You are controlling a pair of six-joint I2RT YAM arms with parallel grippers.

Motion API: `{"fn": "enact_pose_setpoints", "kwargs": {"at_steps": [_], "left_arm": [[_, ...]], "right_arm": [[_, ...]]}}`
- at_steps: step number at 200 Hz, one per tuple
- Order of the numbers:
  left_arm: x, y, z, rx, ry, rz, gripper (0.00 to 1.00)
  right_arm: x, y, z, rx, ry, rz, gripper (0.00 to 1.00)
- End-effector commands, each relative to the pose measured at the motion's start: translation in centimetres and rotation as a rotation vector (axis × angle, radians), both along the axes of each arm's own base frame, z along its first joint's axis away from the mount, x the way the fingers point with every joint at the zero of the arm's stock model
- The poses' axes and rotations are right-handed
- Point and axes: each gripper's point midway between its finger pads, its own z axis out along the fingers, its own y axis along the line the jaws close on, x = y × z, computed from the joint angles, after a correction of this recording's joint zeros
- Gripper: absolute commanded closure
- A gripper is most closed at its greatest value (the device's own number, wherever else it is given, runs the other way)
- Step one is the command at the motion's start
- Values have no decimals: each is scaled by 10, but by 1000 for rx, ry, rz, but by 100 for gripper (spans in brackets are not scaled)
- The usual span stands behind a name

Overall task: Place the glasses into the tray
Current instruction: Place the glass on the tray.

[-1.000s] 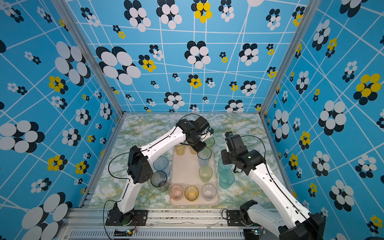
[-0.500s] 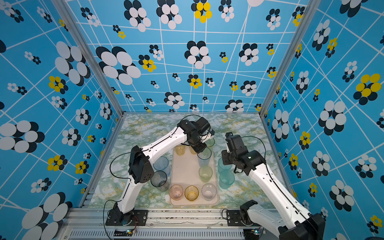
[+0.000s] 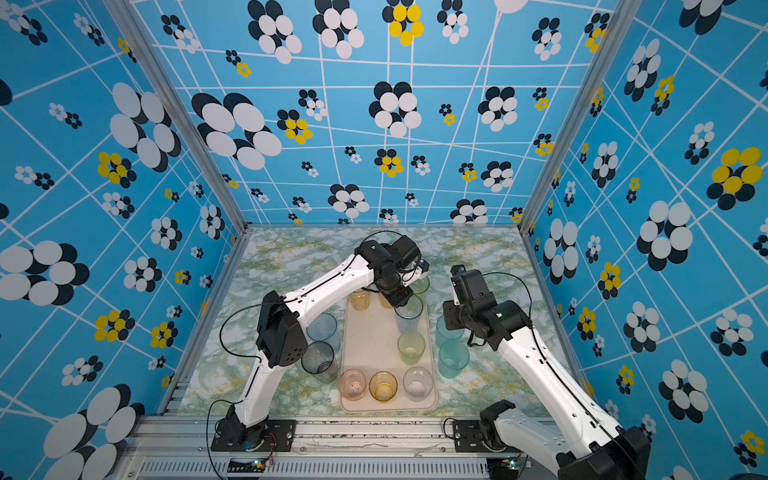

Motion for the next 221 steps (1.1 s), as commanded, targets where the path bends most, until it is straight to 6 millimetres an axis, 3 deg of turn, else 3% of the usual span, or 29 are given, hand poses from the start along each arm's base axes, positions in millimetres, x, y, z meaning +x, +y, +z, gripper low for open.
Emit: {"fn": "enact_pose_setpoints", "kwargs": {"at_steps": [1, 61, 107, 148, 154, 158, 177, 221], "left_arm": [[-8, 1, 23, -37, -31, -11, 64], [-8, 9, 39, -64, -82, 0, 64], [-8, 14, 64, -125, -130, 8, 64], [-12, 24, 102, -246, -171, 25, 69], [-9, 26, 98, -250, -165, 36, 70], [-10, 31, 111, -275, -184, 45, 71], [-6, 57, 124, -287, -211, 106, 72], [-20, 138, 133, -188, -276, 290, 78]], "right_arm": [[-2, -2, -3, -1, 35, -7, 56], [-2, -8, -5, 0, 63, -40, 56], [-7, -20, -12, 1, 115, -90, 56], [-9, -23, -16, 8, 151, -107, 57], [-9, -23, -16, 10, 153, -106, 57], [-8, -23, -15, 12, 151, -106, 57], [-7, -22, -12, 12, 145, -106, 57], [1, -18, -11, 10, 146, -81, 56]]}}
